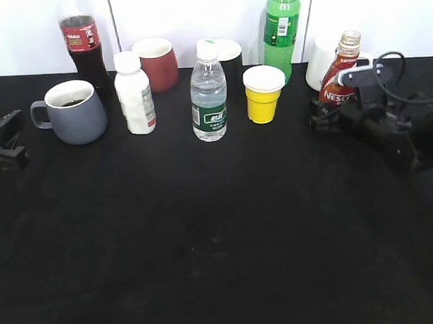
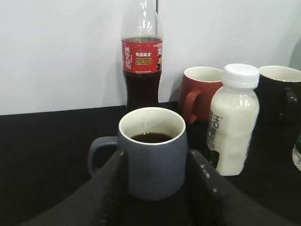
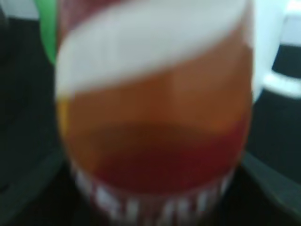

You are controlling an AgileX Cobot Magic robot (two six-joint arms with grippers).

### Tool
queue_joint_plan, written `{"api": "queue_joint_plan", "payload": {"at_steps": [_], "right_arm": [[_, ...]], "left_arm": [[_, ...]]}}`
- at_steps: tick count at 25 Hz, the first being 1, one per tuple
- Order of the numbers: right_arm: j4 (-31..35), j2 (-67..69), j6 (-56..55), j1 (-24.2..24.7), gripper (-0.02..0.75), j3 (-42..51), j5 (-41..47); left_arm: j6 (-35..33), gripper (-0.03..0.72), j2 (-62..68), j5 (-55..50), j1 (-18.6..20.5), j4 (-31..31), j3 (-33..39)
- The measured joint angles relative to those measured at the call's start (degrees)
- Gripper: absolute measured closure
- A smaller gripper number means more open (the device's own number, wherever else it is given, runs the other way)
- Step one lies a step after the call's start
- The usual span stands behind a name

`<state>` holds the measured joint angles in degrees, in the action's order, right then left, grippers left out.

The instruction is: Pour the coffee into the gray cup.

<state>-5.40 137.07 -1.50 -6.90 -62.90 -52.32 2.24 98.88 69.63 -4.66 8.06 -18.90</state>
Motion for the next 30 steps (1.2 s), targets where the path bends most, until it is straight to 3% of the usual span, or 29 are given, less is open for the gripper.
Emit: {"api": "queue_joint_plan", "payload": {"at_steps": [10, 13, 16, 18, 20, 22, 24, 27, 30], "right_arm": [[1.9, -8.6, 0.7, 0.0, 0.130, 12.3, -2.2], [1.8, -14.2, 0.7, 0.0, 0.132, 16.2, 1.9], [-0.8, -23.5, -0.3, 0.0, 0.142, 13.6, 24.8], [-0.9, -28.3, -3.2, 0.0, 0.143, 9.6, 45.7], [1.9, -30.5, -3.7, 0.0, 0.146, 4.2, 67.4], [5.7, -30.9, -2.1, 0.0, 0.148, -1.9, 87.1], [8.9, -31.0, 0.8, 0.0, 0.148, -6.6, 99.1], [13.9, -32.2, 4.0, 0.0, 0.148, -8.6, 108.4], [15.2, -40.2, 5.4, 0.0, 0.148, -8.6, 114.1]], "left_arm": [[0.1, 0.379, 0.0, -3.5, 0.0, 0.8, 0.0], [8.7, 0.379, -0.2, -13.9, 0.0, 3.2, -1.9], [22.1, 0.364, -2.9, -37.8, -0.6, 14.9, -10.1], [26.7, 0.254, -5.2, -59.4, -4.8, 18.0, -16.1], [27.1, 0.153, -5.6, -80.5, -11.1, 17.3, -22.5], [24.3, 0.134, -5.6, -98.6, -15.6, 12.5, -28.6], [11.9, 0.132, -5.6, -113.0, -16.6, -0.1, -33.9], [6.0, 0.172, -6.6, -131.0, -16.7, -10.1, -39.7], [5.8, 0.197, -16.1, -138.9, -16.7, -10.9, -41.5]]}}
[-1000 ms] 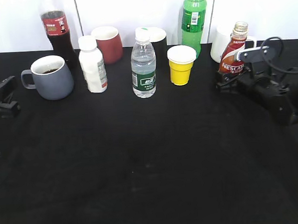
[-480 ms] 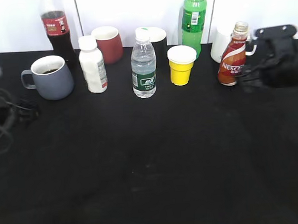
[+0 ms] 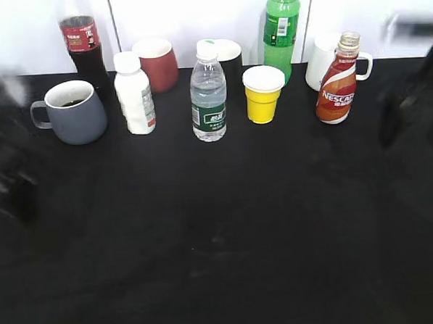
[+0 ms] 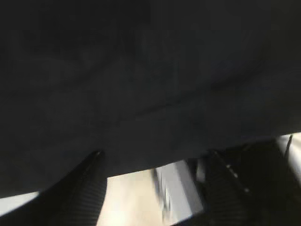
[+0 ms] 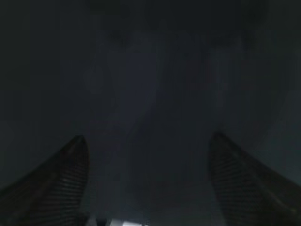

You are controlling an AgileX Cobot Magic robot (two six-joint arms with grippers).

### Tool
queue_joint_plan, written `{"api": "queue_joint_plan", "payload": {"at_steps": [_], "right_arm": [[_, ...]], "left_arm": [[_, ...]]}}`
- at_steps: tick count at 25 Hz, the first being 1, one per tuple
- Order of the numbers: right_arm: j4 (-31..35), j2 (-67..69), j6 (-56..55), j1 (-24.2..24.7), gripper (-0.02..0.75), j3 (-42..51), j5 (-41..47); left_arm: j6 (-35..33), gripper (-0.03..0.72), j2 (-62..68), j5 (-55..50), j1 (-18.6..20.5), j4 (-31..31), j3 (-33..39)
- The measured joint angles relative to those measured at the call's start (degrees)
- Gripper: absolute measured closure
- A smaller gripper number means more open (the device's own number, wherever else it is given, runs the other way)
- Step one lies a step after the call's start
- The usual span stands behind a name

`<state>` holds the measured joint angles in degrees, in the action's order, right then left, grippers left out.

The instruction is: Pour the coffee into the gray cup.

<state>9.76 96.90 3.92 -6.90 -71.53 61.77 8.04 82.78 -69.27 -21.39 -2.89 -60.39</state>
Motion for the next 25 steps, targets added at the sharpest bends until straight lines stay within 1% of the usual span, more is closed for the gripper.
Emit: {"api": "queue_joint_plan", "payload": {"at_steps": [5, 6, 7, 9, 11, 13, 15, 17, 18, 20, 22, 25], "right_arm": [[0.2, -22.0, 0.1, 0.0, 0.148, 0.0, 6.5], [0.2, -26.3, 0.1, 0.0, 0.148, 0.1, 7.3], [0.2, -31.3, 0.1, 0.0, 0.148, 0.7, 7.3], [0.2, -41.2, -0.2, 0.0, 0.148, 4.8, 6.9], [-1.0, -52.3, -1.9, 0.0, 0.148, 12.0, 4.4], [-3.3, -62.0, -3.3, 0.0, 0.149, 20.3, 2.0], [-6.1, -70.7, -4.3, 0.0, 0.149, 27.7, 1.6], [-9.4, -76.4, -4.7, 0.0, 0.149, 33.9, 1.6], [-10.1, -78.1, -5.2, 0.0, 0.149, 36.2, 1.6], [-10.5, -79.0, -5.4, 0.0, 0.149, 40.3, 1.1], [-10.4, -79.0, -5.5, 0.0, 0.149, 42.7, -0.7], [-10.4, -79.0, -5.6, 0.0, 0.149, 42.7, -1.0]], "left_arm": [[0.0, 0.197, -25.8, -0.3, 0.0, 0.6, 0.2], [0.0, 0.197, -31.2, -0.3, 0.0, 1.1, 1.7], [0.0, 0.197, -37.8, -0.3, 0.0, 1.7, 4.4], [0.0, 0.197, -48.3, -0.4, 0.0, 2.0, 11.7], [-0.2, 0.197, -59.1, -0.6, 0.0, 3.2, 18.4], [-0.2, 0.197, -67.5, -0.7, 0.0, 4.7, 23.3], [-0.2, 0.198, -71.6, 0.3, 0.0, 7.1, 26.3], [-0.2, 0.199, -71.8, 3.8, 0.0, 7.7, 28.6], [-0.2, 0.200, -71.8, 6.2, 0.0, 7.7, 29.3], [-0.3, 0.200, -71.7, 7.7, 0.0, 7.7, 30.4], [-0.5, 0.200, -71.7, 7.9, 0.0, 7.7, 30.5], [-0.7, 0.200, -71.6, 7.9, 0.0, 7.5, 30.5]]}}
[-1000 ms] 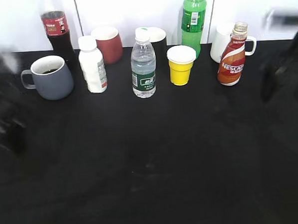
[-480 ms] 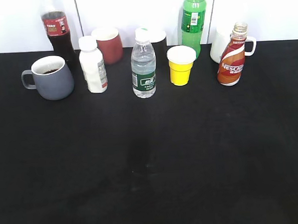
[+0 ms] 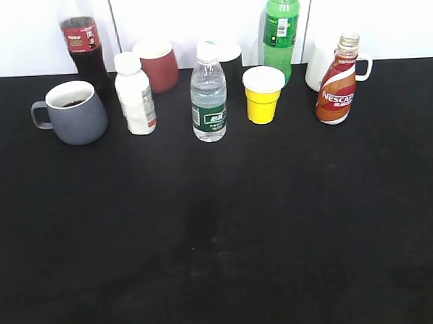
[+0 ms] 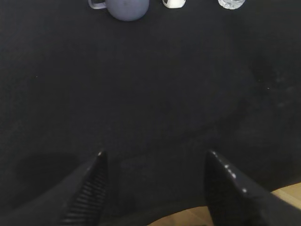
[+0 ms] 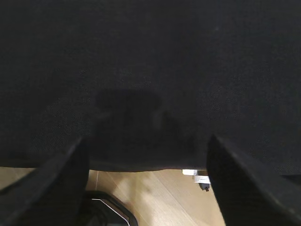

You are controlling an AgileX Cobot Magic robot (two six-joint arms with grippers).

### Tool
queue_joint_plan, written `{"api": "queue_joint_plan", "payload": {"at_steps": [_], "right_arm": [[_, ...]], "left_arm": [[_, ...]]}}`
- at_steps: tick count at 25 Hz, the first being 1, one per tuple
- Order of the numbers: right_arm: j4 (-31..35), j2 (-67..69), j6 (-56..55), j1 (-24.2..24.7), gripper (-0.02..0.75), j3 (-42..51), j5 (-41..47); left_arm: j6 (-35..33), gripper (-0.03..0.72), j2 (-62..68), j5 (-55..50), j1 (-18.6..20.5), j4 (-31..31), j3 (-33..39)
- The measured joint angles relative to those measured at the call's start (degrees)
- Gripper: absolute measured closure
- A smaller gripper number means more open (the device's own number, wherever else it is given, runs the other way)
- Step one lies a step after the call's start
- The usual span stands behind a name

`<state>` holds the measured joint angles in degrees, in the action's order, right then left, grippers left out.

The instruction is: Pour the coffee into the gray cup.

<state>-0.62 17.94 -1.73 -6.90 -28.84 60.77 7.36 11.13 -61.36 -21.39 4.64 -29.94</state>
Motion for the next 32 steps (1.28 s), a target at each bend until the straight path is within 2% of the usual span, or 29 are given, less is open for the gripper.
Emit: {"api": "queue_joint_plan", "payload": {"at_steps": [10, 11, 15, 18, 26, 32], "right_arm": [[0.0, -0.1, -0.1, 0.0, 0.149, 0.0, -0.6], [0.1, -0.8, -0.1, 0.6, 0.149, 0.0, -0.7], [0.2, -9.9, -0.1, 7.3, 0.149, 0.0, -0.8], [0.2, -17.5, -0.1, 7.5, 0.149, 0.0, -0.8], [0.2, -17.5, -0.1, 7.5, 0.149, 0.0, -0.8], [0.2, -17.5, -0.1, 7.5, 0.149, 0.0, -0.8]], "left_arm": [[0.0, 0.200, 0.0, 0.0, 0.7, 0.0, 0.0], [0.0, 0.202, -0.3, 0.0, 2.5, 0.0, 0.0], [-0.1, 0.218, -7.0, 0.0, 15.0, 0.0, 0.0], [-0.2, 0.218, -11.4, 0.0, 19.2, 0.0, 0.0], [-0.2, 0.260, -11.5, 0.0, 19.4, -0.1, 0.0], [-0.2, 0.263, -11.5, 0.0, 19.4, -0.1, 0.0]]}}
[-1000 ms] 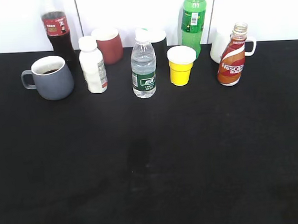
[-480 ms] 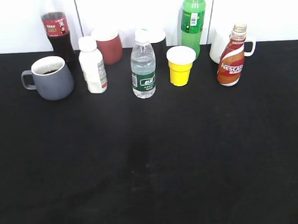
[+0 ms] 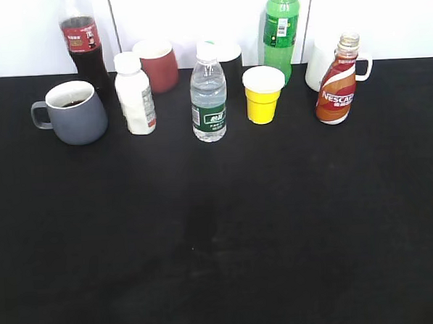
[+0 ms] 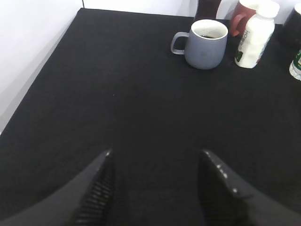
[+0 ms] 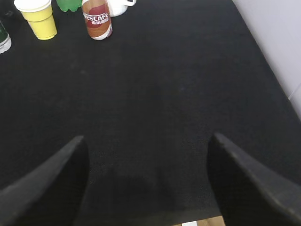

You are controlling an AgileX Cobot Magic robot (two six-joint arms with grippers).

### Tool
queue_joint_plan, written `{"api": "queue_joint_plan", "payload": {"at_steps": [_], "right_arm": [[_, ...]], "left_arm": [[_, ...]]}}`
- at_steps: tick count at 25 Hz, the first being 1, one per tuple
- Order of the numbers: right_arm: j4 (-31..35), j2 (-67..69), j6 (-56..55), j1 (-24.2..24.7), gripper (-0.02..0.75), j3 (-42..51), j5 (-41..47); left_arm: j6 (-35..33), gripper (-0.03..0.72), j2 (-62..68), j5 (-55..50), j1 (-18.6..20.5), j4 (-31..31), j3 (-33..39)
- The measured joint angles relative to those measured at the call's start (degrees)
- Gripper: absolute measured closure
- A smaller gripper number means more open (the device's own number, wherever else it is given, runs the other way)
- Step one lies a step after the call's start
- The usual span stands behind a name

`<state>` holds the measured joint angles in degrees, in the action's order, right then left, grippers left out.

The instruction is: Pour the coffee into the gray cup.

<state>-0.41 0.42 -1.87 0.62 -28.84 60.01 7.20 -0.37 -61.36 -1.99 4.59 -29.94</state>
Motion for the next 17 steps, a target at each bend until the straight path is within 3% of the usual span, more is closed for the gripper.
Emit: {"api": "queue_joint_plan", "payload": {"at_steps": [10, 17], "right_arm": [[0.0, 0.0, 0.0, 0.0, 0.149, 0.0, 0.0], [0.0, 0.0, 0.0, 0.0, 0.149, 0.0, 0.0]], "left_arm": [[0.0, 0.299, 0.0, 0.0, 0.0, 0.0, 0.0], [0.0, 0.384, 0.0, 0.0, 0.0, 0.0, 0.0]]}}
